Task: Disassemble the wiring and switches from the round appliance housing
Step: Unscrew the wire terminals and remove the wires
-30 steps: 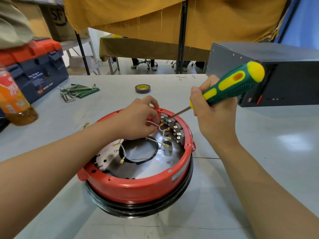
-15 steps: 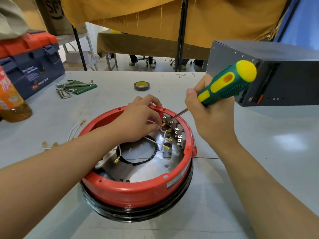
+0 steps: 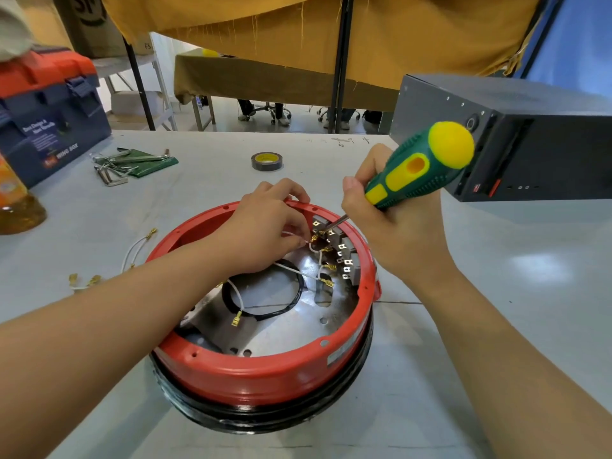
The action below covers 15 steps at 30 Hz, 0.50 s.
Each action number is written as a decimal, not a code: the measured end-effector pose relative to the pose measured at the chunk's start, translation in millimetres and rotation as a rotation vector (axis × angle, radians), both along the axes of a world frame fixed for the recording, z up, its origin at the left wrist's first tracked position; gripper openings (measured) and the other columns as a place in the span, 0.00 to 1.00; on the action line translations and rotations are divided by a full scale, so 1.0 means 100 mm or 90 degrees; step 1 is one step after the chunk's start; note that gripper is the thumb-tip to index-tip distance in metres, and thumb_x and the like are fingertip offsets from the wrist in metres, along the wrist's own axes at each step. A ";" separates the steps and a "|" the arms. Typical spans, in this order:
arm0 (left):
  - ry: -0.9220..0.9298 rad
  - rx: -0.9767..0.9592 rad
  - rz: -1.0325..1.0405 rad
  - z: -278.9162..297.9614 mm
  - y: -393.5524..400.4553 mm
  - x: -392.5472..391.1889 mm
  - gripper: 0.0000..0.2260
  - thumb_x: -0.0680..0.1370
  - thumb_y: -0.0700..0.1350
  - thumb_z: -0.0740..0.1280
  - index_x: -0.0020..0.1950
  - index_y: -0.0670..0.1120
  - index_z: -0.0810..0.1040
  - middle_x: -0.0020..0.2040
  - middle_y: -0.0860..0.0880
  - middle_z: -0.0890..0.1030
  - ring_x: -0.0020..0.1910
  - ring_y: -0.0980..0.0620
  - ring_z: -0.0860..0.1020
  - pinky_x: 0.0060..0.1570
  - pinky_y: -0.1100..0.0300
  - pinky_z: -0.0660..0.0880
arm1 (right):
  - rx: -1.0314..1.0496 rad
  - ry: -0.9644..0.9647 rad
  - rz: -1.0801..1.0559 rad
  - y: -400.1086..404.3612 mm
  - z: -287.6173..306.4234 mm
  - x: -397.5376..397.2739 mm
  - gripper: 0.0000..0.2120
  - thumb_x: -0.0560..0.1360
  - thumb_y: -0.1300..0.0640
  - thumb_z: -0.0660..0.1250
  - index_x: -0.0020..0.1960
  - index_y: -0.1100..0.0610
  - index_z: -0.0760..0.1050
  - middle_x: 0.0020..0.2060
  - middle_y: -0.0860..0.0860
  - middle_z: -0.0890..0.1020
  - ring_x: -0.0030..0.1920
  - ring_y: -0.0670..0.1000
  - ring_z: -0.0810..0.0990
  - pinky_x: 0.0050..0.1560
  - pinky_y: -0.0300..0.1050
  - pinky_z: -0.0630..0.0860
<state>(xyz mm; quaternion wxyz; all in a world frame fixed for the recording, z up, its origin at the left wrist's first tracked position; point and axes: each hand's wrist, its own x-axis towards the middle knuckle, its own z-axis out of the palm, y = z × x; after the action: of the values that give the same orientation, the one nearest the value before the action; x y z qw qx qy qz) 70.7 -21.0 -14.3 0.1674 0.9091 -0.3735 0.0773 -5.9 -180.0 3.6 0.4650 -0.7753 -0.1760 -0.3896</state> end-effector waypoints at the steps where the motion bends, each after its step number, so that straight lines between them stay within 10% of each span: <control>1: 0.001 -0.002 0.001 0.00 0.00 0.00 0.03 0.75 0.45 0.70 0.46 0.52 0.83 0.65 0.53 0.67 0.59 0.51 0.65 0.59 0.54 0.63 | 0.014 0.002 0.002 0.00 0.00 0.01 0.15 0.73 0.62 0.64 0.32 0.50 0.65 0.25 0.51 0.70 0.28 0.47 0.71 0.32 0.32 0.67; 15: -0.019 -0.013 0.006 -0.05 -0.02 0.04 0.06 0.75 0.42 0.68 0.45 0.52 0.83 0.65 0.53 0.68 0.54 0.56 0.61 0.57 0.56 0.62 | 0.164 0.040 -0.001 -0.07 -0.03 0.07 0.14 0.73 0.61 0.62 0.32 0.52 0.65 0.25 0.49 0.68 0.27 0.48 0.68 0.33 0.37 0.67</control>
<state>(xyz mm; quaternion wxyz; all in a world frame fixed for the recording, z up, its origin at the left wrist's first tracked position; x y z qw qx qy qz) 74.5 -22.9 -18.9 0.1705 0.9079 -0.3708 0.0952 1.2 -187.4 0.3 0.5659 -0.7211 -0.1090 -0.3846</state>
